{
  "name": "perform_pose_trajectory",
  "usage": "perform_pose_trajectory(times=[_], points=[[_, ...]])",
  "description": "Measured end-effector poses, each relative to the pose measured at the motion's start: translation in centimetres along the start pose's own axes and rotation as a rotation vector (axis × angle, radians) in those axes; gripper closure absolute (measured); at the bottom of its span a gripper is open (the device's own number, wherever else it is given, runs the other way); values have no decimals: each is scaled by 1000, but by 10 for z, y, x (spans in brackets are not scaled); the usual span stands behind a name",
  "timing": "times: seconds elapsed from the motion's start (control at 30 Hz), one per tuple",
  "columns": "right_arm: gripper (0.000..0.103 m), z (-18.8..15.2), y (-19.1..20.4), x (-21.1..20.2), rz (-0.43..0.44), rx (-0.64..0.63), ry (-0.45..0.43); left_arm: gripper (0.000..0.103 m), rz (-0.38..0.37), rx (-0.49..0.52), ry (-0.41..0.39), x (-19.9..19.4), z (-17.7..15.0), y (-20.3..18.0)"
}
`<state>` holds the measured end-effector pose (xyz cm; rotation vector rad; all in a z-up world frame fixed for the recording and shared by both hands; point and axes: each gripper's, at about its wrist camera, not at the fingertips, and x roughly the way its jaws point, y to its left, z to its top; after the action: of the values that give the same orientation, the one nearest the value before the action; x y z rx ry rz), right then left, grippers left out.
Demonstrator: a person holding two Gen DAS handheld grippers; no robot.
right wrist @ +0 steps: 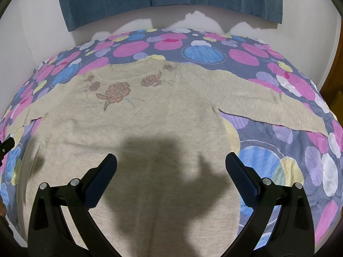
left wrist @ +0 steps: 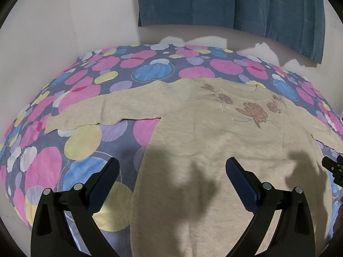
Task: Fold small clothes
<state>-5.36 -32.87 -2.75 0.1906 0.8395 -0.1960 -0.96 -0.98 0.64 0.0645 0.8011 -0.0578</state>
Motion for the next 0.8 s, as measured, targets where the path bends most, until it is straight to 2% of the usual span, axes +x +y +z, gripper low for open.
perform_pose_trajectory(times=[0.8], points=[[2, 0, 2, 0, 1, 1, 3, 4, 2, -2, 1, 0, -2, -5]])
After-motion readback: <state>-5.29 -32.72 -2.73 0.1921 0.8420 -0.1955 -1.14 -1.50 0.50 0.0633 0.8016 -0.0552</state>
